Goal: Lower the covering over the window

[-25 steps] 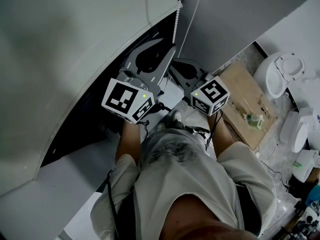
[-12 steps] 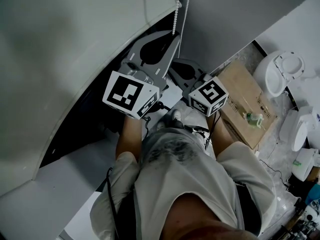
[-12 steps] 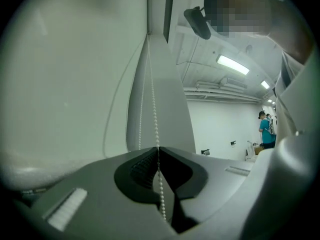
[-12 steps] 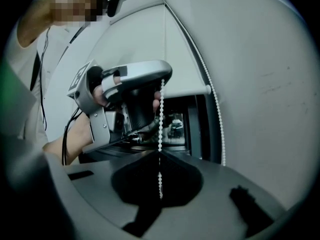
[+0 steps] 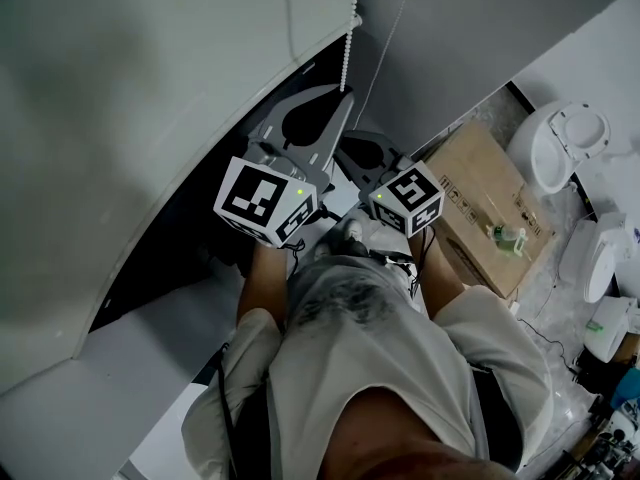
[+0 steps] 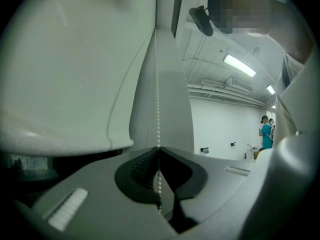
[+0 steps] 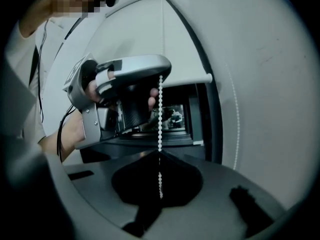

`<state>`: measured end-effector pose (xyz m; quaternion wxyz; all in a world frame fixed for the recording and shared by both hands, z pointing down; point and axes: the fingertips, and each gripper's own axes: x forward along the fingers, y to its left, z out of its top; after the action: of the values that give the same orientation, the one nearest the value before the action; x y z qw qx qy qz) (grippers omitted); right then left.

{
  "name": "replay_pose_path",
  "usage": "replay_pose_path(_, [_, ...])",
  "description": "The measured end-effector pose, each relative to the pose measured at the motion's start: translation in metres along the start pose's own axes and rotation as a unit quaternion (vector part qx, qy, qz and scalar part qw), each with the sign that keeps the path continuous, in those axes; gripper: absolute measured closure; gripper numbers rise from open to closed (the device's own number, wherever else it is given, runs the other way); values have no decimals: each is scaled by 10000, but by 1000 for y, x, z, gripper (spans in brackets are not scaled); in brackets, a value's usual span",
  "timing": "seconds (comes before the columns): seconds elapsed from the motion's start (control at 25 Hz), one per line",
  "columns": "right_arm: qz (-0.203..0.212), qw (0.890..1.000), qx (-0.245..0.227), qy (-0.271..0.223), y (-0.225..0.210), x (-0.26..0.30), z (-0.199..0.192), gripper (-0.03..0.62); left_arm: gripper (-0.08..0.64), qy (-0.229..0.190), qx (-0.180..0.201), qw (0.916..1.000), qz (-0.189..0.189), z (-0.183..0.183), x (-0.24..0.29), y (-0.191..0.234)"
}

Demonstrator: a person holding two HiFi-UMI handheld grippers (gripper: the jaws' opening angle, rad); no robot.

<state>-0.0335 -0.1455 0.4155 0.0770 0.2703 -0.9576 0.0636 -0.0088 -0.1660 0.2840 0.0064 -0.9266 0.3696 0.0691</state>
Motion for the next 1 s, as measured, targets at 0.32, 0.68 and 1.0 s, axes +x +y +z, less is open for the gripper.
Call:
replay_pose_path(0.32, [0,9990,191,399,0,1,-36,575,546,344,-232,9991,106,-37,-4,2])
replay_pose_path(0.68, [-11,9962,393,771,5,3,-68,575,546,627,-491,9968,102,-69,-12,-2])
replay_pose_path(1.0, [-56,9963,306,798,5,-1,-74,574,546,698,-530,9960,148,-77,-15,-2])
